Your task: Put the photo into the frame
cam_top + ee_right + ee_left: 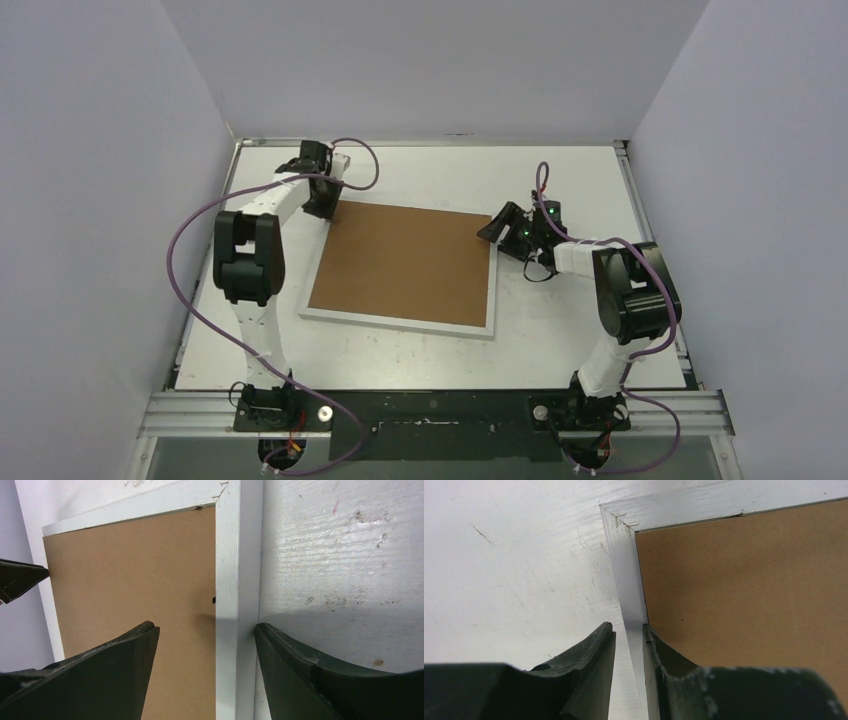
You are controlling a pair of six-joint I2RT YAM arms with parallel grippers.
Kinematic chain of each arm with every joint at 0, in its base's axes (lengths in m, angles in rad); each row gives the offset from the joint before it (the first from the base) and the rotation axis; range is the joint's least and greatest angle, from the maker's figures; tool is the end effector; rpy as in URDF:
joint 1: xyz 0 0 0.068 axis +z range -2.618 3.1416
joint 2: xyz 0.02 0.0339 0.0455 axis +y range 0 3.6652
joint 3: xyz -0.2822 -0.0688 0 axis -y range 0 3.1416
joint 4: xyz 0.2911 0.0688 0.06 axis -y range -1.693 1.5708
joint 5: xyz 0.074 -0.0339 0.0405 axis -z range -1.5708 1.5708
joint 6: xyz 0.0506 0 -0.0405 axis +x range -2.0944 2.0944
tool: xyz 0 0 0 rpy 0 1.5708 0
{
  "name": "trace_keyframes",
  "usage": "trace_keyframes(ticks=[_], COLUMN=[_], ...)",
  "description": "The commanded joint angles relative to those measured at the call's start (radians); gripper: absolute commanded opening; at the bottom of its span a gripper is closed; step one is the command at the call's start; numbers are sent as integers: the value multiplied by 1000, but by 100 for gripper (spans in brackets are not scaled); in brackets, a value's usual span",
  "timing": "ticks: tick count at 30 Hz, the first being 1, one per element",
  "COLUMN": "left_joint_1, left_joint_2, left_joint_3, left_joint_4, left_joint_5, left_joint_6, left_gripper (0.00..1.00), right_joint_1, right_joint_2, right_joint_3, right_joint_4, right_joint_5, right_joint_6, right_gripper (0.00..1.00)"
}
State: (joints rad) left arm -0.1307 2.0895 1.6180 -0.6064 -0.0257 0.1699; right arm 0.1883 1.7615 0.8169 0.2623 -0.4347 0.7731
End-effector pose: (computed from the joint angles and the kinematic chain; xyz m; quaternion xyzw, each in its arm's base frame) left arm 0.5013 -0.0646 0.1701 0.1421 0.9592 0.0172 0.2436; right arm 0.3750 0.0931 0.1143 0.1654 0.8710 0.3667 0.2821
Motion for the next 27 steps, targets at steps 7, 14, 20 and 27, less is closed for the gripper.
trace_keyframes(ticks=[7,14,20,27], left_joint_1=[-29,-44,-79,-84], left_joint_2=[-17,-31,-53,-56], left_joint_3=[29,-23,-67,-141], left_joint_4=[9,46,57,84], left_joint_5=[98,201,236,172], left_joint_6=[8,-6,7,12], left_gripper=[25,25,25,25], right_joint_1=[0,8,11,19], right_joint_2=[7,7,14,24], right_joint_3=[-17,-15,-15,-16], right_joint_4=[-20,-18,-12,-6], right_joint_5=[-41,-44,-45,-47], right_joint_6=[3,10,10,8], right_gripper=[72,72,72,72])
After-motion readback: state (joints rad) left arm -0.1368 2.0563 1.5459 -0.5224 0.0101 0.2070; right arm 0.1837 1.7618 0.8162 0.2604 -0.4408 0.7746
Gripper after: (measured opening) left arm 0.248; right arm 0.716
